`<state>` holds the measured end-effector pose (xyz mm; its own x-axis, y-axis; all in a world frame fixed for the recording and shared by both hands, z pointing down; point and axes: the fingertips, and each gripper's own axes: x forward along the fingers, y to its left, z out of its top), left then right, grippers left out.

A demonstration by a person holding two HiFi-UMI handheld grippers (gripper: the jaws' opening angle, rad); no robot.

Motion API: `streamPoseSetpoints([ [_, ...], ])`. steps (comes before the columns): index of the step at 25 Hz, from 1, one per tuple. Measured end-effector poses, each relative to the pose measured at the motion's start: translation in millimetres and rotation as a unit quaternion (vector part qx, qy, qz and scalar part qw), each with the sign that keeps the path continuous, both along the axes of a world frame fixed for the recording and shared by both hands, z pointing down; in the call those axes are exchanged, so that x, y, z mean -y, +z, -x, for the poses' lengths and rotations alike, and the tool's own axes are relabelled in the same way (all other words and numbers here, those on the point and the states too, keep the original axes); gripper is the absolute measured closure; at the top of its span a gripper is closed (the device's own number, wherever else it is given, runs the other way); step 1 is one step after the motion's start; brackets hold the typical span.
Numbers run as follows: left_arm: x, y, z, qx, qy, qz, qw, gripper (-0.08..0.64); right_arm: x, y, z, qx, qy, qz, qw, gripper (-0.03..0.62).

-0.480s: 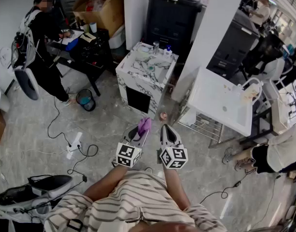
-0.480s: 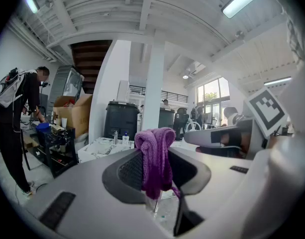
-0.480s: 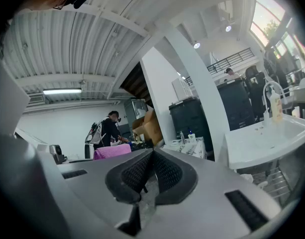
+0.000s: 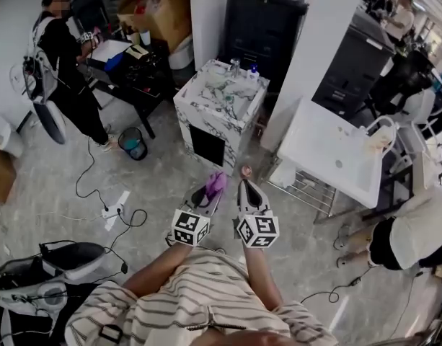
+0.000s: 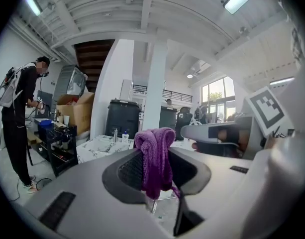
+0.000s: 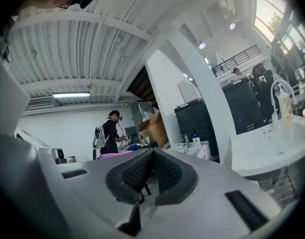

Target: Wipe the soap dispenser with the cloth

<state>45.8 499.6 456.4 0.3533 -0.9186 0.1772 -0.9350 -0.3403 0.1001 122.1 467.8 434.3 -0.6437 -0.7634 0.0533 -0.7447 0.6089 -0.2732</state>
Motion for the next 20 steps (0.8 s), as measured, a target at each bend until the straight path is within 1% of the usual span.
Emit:
streamPoseSetpoints([
  [6, 0.9, 6.4, -12.1, 0.007, -0.002, 0.005, 1.0000, 0.440, 7.3, 7.0, -14.5, 0.015, 0.004, 0.008, 1.000, 0.589],
  [12, 22.8, 15.3, -20.2, -0.023, 0.010, 0.013, 0.9996, 0.440, 27.8, 14.4, -17.0, 0.004, 0.006, 0.011, 1.000, 0.588],
  [15, 44.4, 21.4, -23.3, -0.031, 0.021, 0.010, 0.9993, 0.440, 52.1, 16.1, -16.8, -0.002, 0.011, 0.003, 1.000, 0.588],
  [20, 100.8, 24.8, -6.3, -0.042, 0.020, 0.005, 0.9989, 0.440, 107.0, 17.7, -4.1, -0.006, 0.020, -0.003, 1.000, 0.588],
])
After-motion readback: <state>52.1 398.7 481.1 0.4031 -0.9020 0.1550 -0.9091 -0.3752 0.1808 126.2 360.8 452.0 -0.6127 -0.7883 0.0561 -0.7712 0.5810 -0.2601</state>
